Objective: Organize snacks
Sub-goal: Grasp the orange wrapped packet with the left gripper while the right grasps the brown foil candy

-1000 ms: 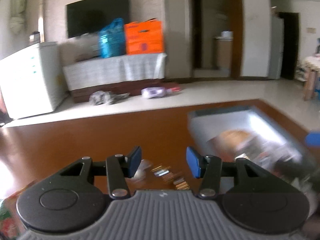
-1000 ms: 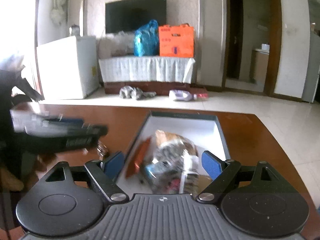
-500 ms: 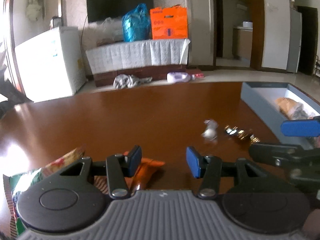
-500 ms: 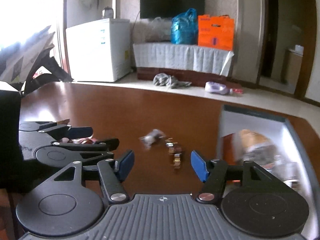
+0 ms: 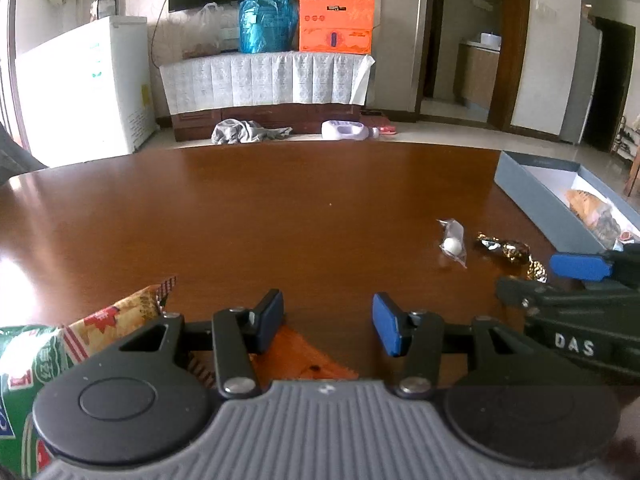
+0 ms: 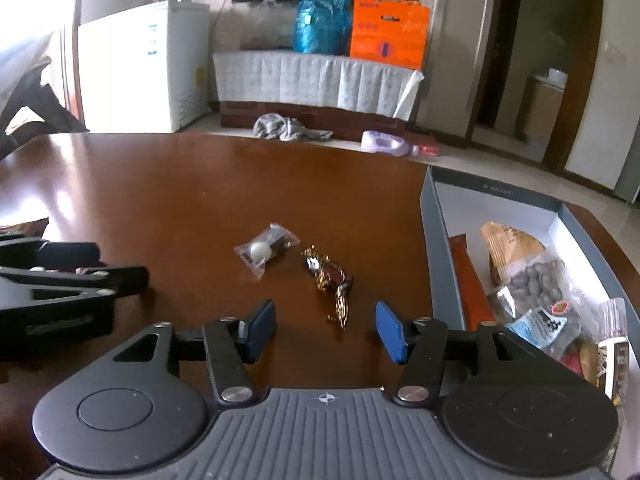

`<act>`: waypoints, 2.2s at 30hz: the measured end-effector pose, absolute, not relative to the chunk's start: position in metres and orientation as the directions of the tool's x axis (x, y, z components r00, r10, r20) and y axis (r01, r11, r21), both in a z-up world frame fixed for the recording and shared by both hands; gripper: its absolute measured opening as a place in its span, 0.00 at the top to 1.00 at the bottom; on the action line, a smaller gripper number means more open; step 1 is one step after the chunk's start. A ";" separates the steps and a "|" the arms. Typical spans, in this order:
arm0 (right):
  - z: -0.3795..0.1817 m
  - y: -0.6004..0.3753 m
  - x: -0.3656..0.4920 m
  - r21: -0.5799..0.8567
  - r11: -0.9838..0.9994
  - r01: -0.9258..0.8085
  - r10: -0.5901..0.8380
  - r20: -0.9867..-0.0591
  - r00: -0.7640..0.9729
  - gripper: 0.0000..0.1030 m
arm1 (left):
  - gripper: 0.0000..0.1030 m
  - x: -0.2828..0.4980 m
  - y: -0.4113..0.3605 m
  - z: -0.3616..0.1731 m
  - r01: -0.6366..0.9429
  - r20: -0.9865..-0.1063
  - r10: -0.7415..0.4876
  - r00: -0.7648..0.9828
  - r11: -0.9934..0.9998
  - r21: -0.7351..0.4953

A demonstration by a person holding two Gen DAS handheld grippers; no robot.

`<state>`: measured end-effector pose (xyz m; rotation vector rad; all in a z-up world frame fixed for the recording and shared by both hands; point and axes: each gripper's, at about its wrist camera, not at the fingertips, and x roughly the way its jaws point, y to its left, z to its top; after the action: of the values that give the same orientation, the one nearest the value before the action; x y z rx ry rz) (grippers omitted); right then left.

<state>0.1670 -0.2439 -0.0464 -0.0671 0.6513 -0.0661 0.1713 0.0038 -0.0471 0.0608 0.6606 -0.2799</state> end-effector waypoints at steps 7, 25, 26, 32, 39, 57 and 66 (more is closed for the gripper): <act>-0.046 -0.245 0.187 -0.072 0.997 0.022 -0.061 -0.604 0.795 0.31 | 0.33 0.171 0.016 -0.048 0.293 -0.618 -0.261 0.742 0.955 -0.050; -0.033 -0.247 0.166 -0.151 0.988 -0.005 -0.077 -0.531 0.844 0.51 | 0.64 0.169 0.001 -0.047 0.295 -0.604 -0.253 0.756 0.955 -0.032; -0.030 -0.249 0.162 -0.178 0.984 0.001 -0.093 -0.510 0.855 0.40 | 0.64 0.168 0.001 -0.048 0.295 -0.604 -0.254 0.756 0.955 -0.033; -0.017 -0.265 0.151 -0.106 0.994 -0.030 -0.019 -0.432 0.902 0.31 | 0.64 0.172 0.013 -0.049 0.275 -0.603 -0.243 0.760 0.961 -0.040; -0.029 -0.249 0.165 -0.109 0.980 -0.165 0.084 -0.525 0.847 0.30 | 0.25 0.176 0.036 -0.049 0.235 -0.617 -0.225 0.754 0.970 -0.066; -0.043 -0.247 0.193 -0.091 0.989 -0.113 0.036 -0.601 0.798 0.45 | 0.40 0.174 0.056 -0.049 0.270 -0.612 -0.264 0.746 0.959 -0.084; -0.045 -0.239 0.183 -0.096 0.979 -0.180 0.086 -0.604 0.792 0.17 | 0.34 0.141 0.045 -0.033 0.305 -0.569 -0.256 0.782 0.952 -0.009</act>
<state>0.1828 -0.2393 -0.0450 -0.1511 0.6416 0.1436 0.1410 0.0447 -0.0334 0.0850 0.6017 -0.3036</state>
